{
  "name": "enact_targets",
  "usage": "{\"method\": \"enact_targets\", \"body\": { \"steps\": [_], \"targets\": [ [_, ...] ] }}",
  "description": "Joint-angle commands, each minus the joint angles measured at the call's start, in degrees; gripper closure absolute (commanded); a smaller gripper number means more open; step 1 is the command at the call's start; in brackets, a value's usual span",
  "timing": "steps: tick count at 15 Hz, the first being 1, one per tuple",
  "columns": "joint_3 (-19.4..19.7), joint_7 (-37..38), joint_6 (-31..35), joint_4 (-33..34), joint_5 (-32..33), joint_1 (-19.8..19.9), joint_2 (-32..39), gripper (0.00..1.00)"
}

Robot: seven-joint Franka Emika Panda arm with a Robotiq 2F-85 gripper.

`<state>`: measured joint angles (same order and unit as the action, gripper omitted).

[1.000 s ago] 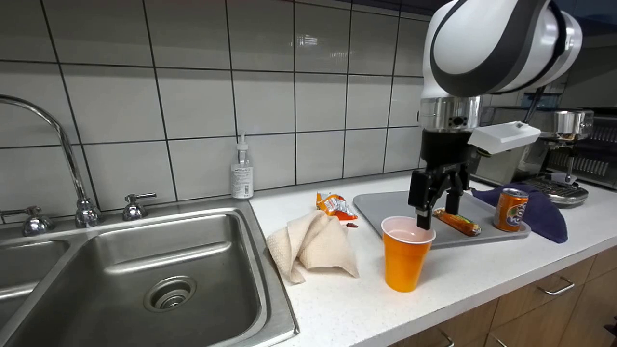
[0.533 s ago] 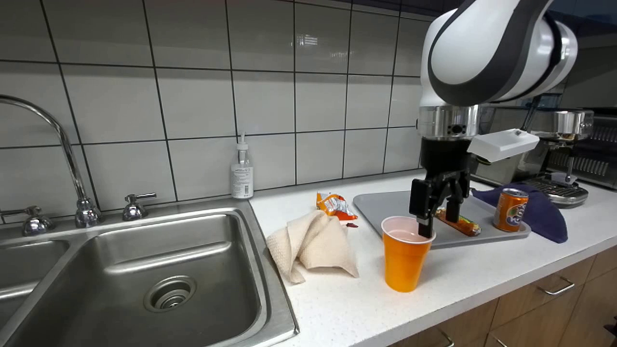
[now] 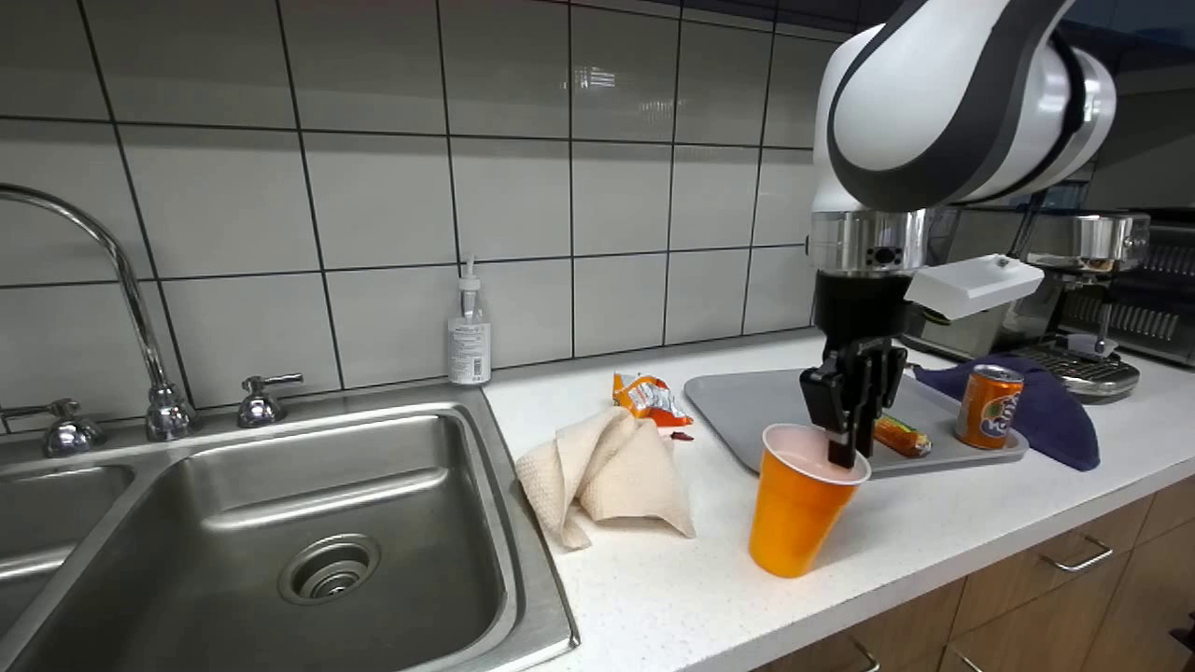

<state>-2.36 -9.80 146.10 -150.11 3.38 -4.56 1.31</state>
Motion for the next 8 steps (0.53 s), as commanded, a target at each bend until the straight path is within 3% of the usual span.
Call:
{"method": "enact_targets", "body": {
  "steps": [1, 8],
  "targets": [
    [-0.61, -1.43, 0.52, 0.22, -0.86, 0.39, 0.07, 0.97],
    [-0.83, -1.70, 0.36, 0.83, -1.43, 0.36, 0.08, 0.98]
  ]
}}
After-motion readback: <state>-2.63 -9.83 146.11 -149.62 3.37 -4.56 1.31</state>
